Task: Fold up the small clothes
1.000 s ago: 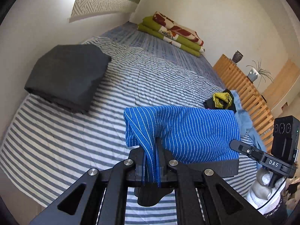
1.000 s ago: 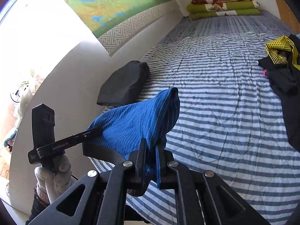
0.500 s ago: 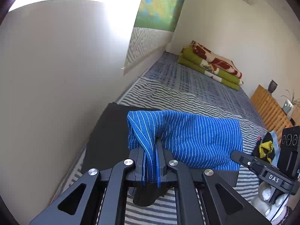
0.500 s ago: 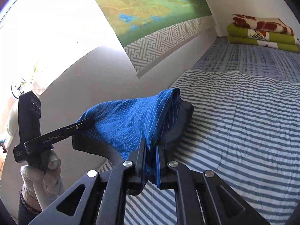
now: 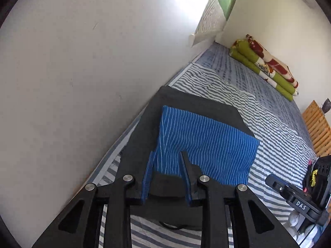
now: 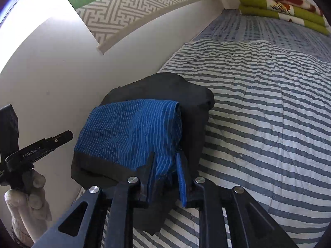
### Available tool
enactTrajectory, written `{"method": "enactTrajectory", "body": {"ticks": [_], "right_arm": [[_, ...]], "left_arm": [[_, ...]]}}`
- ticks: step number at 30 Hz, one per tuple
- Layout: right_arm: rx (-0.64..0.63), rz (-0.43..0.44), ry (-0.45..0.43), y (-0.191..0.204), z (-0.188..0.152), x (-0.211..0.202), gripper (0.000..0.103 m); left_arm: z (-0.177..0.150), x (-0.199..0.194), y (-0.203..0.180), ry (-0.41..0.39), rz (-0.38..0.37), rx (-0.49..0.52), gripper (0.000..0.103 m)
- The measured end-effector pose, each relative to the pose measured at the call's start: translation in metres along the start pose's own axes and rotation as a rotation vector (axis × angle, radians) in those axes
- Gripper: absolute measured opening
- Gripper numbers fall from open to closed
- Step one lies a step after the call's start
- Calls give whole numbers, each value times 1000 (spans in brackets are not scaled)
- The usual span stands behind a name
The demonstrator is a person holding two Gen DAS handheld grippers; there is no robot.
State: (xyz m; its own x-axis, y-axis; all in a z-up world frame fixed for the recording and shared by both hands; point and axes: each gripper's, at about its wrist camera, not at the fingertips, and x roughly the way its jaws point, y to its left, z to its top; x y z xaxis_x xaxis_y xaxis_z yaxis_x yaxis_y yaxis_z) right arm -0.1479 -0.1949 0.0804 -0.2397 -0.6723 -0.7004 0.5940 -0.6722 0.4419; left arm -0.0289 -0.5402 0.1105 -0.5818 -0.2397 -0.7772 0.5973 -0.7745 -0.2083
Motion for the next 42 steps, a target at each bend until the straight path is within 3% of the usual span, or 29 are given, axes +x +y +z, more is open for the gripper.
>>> {"method": "enactTrajectory", "body": {"ticks": [4, 11, 15, 21, 23, 25, 30, 36, 42], "right_arm": [[-48, -21, -9, 2, -13, -29, 19], [-74, -75, -25, -6, -48, -105, 23], [-83, -83, -38, -14, -76, -156, 25], [-114, -101, -19, -24, -135, -220, 30], [-139, -127, -23, -25, -156, -240, 30], [-155, -141, -33, -24, -177, -259, 30], [-160, -165, -70, -28, -222, -305, 33], [-180, -210, -112, -34, -262, -343, 34], [-165, -256, -143, -47, -298, -369, 36]], "left_arm": [[-21, -12, -21, 13, 8, 40, 28], [-93, -78, -92, -1, -30, 72, 32], [-143, -133, -131, -31, -92, 123, 51], [-220, -214, -169, -72, -72, 187, 53], [-245, -240, -175, -74, -109, 159, 58], [-268, -263, -184, -97, -98, 165, 66], [-323, -306, -211, -120, -96, 192, 71], [-377, -338, -234, -164, -68, 167, 83], [-422, -346, -250, -166, -46, 192, 93]]}}
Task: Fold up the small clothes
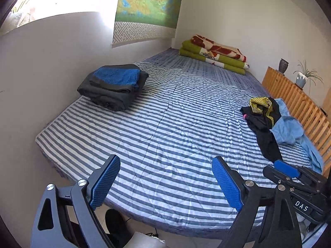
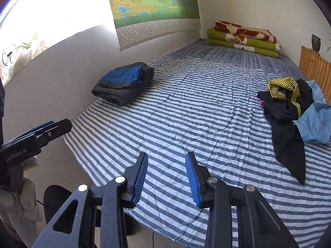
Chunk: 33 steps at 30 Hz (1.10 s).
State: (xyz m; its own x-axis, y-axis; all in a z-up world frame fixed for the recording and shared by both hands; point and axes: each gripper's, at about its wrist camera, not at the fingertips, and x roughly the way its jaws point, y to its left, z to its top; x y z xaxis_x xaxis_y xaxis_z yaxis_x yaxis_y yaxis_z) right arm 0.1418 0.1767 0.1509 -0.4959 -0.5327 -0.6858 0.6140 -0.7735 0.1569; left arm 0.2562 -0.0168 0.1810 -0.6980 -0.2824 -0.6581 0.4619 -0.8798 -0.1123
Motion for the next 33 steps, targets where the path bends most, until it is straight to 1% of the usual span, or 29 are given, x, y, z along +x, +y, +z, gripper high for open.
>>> {"method": "enactTrajectory", "body": {"ticks": [2, 3, 6, 9, 10, 13, 14, 16, 18, 20, 25, 30, 33], "right_arm": [[4, -30, -6, -4, -10, -6, 45], [8, -40, -13, -6, -14, -9, 47], [6, -47, -16, -9, -22, -12, 47], [-3, -63, -33, -7, -22, -10, 47], [-6, -70, -41, -6, -21, -8, 49], [-11, -83, -60, -6, -22, -2, 63], [-17, -88, -65, -5, -24, 0, 65], [-36, -113, -68, -4, -26, 5, 66], [-45, -115, -65, -3, -27, 9, 69], [-39, -98, -69, -2, -29, 14, 77], [-48, -97, -54, 1, -35, 24, 78], [-51, -147, -79, -1, -38, 22, 78], [-25, -161, -93, -8, -36, 19, 78]], "left_arm": [[-8, 1, -3, 10, 6, 5, 93], [-12, 2, -3, 18, 4, 4, 93], [-15, 7, -4, 34, 6, 10, 93], [-15, 13, -2, 30, 38, 18, 93], [-15, 16, -1, 32, 42, 15, 94], [-15, 25, 5, 47, 44, -6, 94], [-16, 28, 5, 53, 48, -7, 94], [-16, 35, 7, 68, 51, -10, 94], [-16, 41, 8, 80, 49, -8, 94], [-17, 45, 8, 87, 54, 0, 94], [-19, 56, 8, 100, 63, 5, 94], [-17, 63, 2, 106, 53, 25, 94], [-17, 67, -1, 108, 49, 31, 94]]}}
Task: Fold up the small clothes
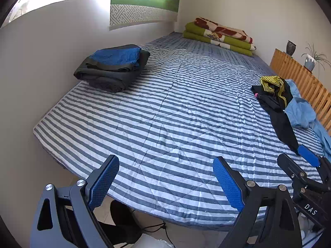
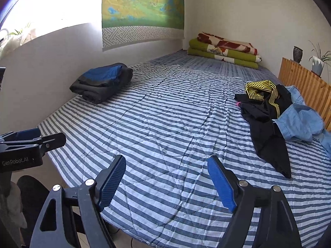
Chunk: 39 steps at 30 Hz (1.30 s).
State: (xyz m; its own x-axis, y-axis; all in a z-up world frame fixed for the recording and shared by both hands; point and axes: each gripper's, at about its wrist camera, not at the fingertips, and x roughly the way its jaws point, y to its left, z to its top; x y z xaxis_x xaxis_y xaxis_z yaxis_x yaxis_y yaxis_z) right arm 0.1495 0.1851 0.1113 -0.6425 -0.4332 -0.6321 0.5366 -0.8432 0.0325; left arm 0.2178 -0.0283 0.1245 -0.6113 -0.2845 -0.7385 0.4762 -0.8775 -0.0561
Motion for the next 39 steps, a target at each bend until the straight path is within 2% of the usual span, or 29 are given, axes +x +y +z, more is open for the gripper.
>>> {"method": "enactTrajectory", "body": {"ticks": [9, 39], "right_arm": [[113, 15, 8, -26, 5, 2, 78], [129, 17, 18, -30, 3, 2, 78]], "left_arm": [[6, 2, -1, -7, 1, 0, 95], [2, -1, -8, -7, -4, 28, 96]]}}
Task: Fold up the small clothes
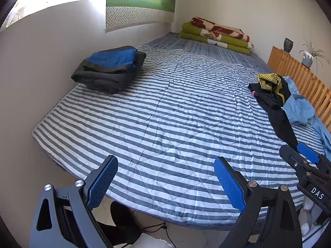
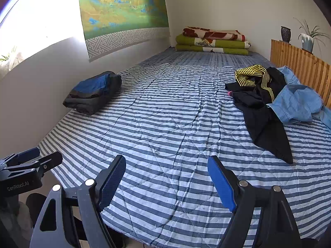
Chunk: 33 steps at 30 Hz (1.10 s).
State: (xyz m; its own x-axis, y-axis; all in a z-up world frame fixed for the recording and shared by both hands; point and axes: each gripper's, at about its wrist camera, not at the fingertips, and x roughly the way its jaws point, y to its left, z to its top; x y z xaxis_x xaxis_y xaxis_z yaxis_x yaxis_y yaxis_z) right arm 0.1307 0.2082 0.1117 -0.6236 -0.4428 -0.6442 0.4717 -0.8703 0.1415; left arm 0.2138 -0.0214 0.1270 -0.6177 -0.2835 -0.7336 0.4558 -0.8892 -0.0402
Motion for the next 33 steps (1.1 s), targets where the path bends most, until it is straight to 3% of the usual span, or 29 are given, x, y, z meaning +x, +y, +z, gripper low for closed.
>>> {"method": "enactTrajectory", "body": {"ticks": [33], "right_arm": [[2, -5, 7, 0, -1, 0, 78]], "left_arm": [[-3, 7, -1, 8, -2, 29, 96]]}}
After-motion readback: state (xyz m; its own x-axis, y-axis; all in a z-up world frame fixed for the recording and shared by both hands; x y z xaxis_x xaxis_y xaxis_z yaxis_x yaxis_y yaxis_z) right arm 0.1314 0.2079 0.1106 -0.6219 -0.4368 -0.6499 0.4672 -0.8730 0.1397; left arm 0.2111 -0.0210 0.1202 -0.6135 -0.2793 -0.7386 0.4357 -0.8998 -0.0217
